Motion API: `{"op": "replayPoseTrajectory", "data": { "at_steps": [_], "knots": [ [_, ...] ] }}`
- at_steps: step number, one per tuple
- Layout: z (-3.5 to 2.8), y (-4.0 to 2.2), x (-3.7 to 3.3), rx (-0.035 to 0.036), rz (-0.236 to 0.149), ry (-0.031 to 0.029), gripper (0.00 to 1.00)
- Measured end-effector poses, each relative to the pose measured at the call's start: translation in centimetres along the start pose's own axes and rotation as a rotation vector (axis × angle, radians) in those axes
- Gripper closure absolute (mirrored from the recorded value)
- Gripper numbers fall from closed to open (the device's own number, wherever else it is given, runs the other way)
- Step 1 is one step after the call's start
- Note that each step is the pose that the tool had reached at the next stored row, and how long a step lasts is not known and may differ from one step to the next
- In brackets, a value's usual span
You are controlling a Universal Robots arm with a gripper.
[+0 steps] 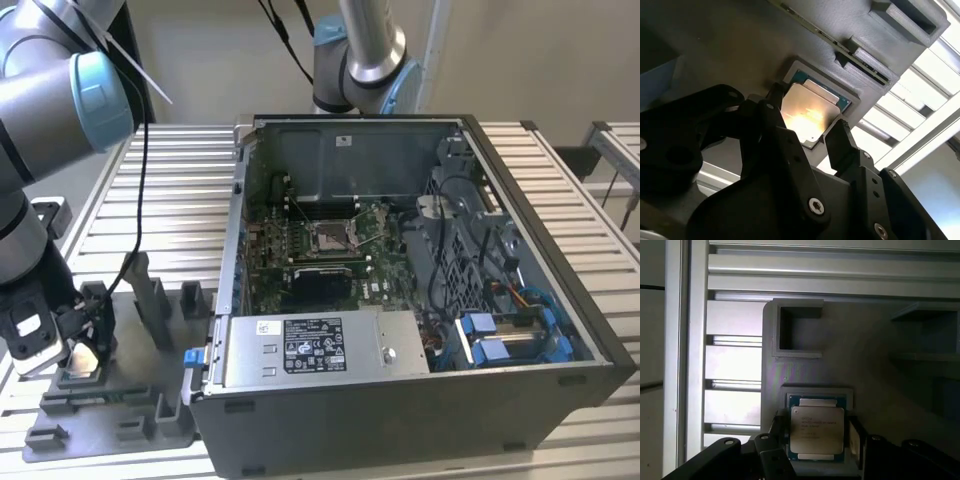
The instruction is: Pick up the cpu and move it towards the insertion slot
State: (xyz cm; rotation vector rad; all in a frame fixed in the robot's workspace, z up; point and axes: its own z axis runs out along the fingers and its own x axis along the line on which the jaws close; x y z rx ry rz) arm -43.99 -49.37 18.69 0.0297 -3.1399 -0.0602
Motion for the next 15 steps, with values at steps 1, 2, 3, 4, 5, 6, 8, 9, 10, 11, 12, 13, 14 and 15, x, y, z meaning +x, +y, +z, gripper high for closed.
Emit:
{"op": "replayPoseTrajectory", "data": {
  "at_steps": [1,2,3,4,5,6,8,9,10,11,12,13,14,15],
  "knots": [
    [0.01,0.00,0.00,0.0000,0.000,-0.0001,0.00],
    [0.01,0.00,0.00,0.0000,0.000,-0.0001,0.00],
    [0.01,0.00,0.00,0.0000,0.000,0.0000,0.00],
    [0.01,0.00,0.00,0.0000,0.000,0.0000,0.00],
    [0.01,0.00,0.00,0.0000,0.000,0.0000,0.00],
    [0.01,0.00,0.00,0.0000,0.000,0.0000,0.00],
    [0.01,0.00,0.00,0.0000,0.000,0.0001,1.00],
    [0.01,0.00,0.00,0.0001,0.000,0.0001,1.00],
    [0.01,0.00,0.00,0.0001,0.000,0.0001,1.00],
    [0.02,0.00,0.00,0.0000,0.000,0.0000,1.00],
    [0.02,0.00,0.00,0.0000,0.000,0.0000,1.00],
    [0.02,0.00,0.00,0.0000,0.000,0.0000,1.00],
    [0.02,0.00,0.00,0.0000,0.000,0.0000,1.00],
    [0.02,0.00,0.00,0.0000,0.000,0.0000,1.00]
  ]
}}
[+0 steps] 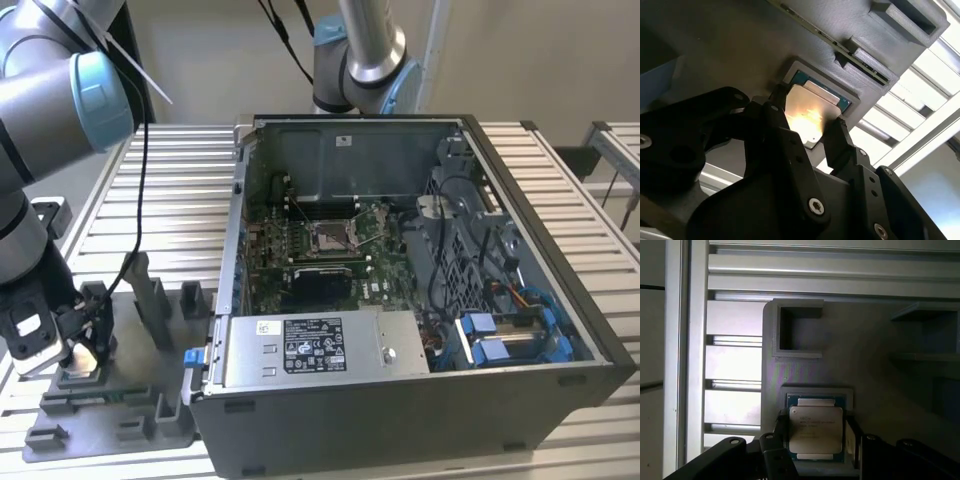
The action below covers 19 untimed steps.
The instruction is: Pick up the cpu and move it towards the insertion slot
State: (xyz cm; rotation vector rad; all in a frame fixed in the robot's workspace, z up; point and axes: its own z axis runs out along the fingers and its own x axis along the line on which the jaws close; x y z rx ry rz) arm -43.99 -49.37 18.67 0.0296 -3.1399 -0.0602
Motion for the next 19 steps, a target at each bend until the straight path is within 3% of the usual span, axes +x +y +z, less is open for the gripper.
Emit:
{"op": "replayPoseTrajectory", "data": {
  "at_steps": [2,4,19],
  "knots": [
    [-0.04,0.00,0.00,-0.0003,0.001,0.0005,1.00],
    [-0.48,0.02,0.00,-0.0002,0.002,0.0027,1.00],
    [-5.84,0.22,0.00,-0.0002,0.008,0.0147,1.00]
  ]
}}
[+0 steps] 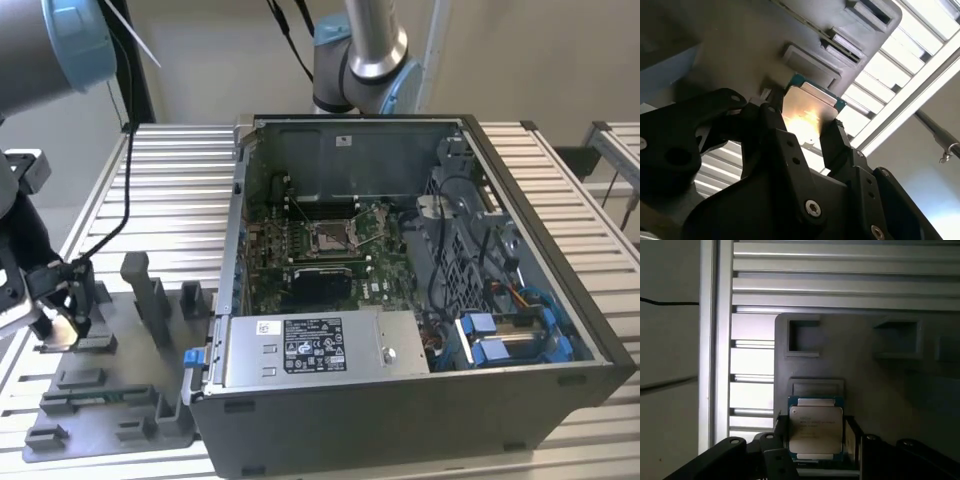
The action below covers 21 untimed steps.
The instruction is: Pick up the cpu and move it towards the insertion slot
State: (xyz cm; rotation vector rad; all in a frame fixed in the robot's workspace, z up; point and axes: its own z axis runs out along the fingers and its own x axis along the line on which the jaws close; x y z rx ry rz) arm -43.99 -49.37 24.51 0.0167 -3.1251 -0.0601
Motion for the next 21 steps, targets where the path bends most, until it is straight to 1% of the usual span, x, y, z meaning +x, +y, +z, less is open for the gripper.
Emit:
{"op": "replayPoseTrajectory", "data": {
  "at_steps": [7,21],
  "knots": [
    [-3.18,0.12,0.05,0.0000,0.001,0.0019,1.00],
    [-9.53,0.37,0.15,-0.0001,0.001,0.0028,1.00]
  ]
}}
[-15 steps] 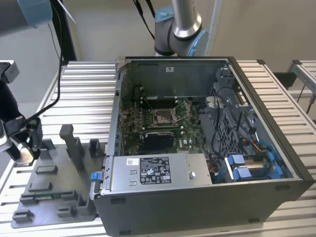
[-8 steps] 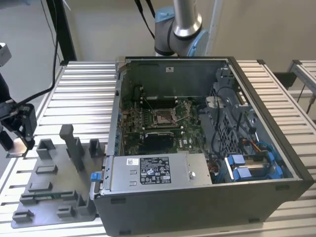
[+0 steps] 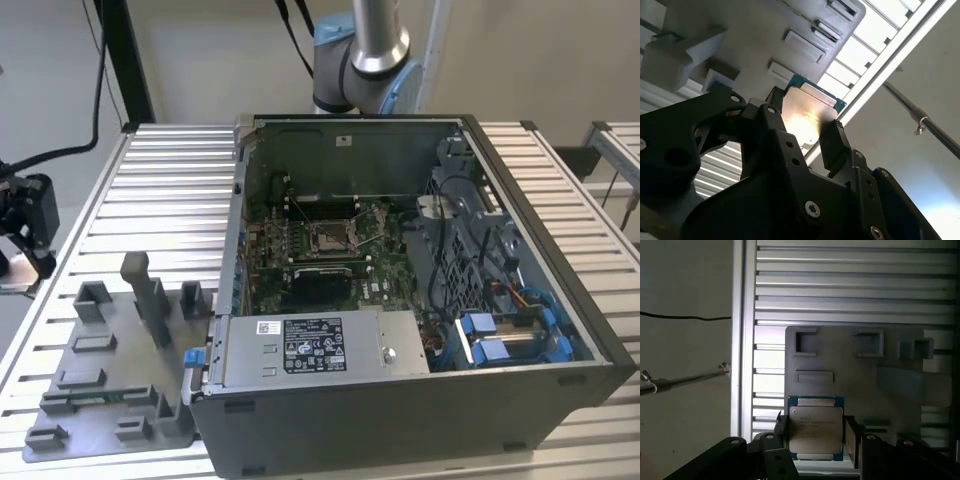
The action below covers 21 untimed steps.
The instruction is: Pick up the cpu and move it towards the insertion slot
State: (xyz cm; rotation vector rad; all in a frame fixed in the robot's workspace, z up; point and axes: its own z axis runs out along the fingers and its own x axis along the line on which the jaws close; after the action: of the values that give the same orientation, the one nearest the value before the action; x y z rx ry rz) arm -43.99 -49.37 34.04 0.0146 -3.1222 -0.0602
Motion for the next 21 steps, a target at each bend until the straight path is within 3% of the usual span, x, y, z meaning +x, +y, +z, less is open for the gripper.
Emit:
{"op": "replayPoseTrajectory", "data": {
  "at_steps": [21],
  "knots": [
    [-9.55,0.37,0.18,0.0000,0.000,0.0018,1.00]
  ]
}}
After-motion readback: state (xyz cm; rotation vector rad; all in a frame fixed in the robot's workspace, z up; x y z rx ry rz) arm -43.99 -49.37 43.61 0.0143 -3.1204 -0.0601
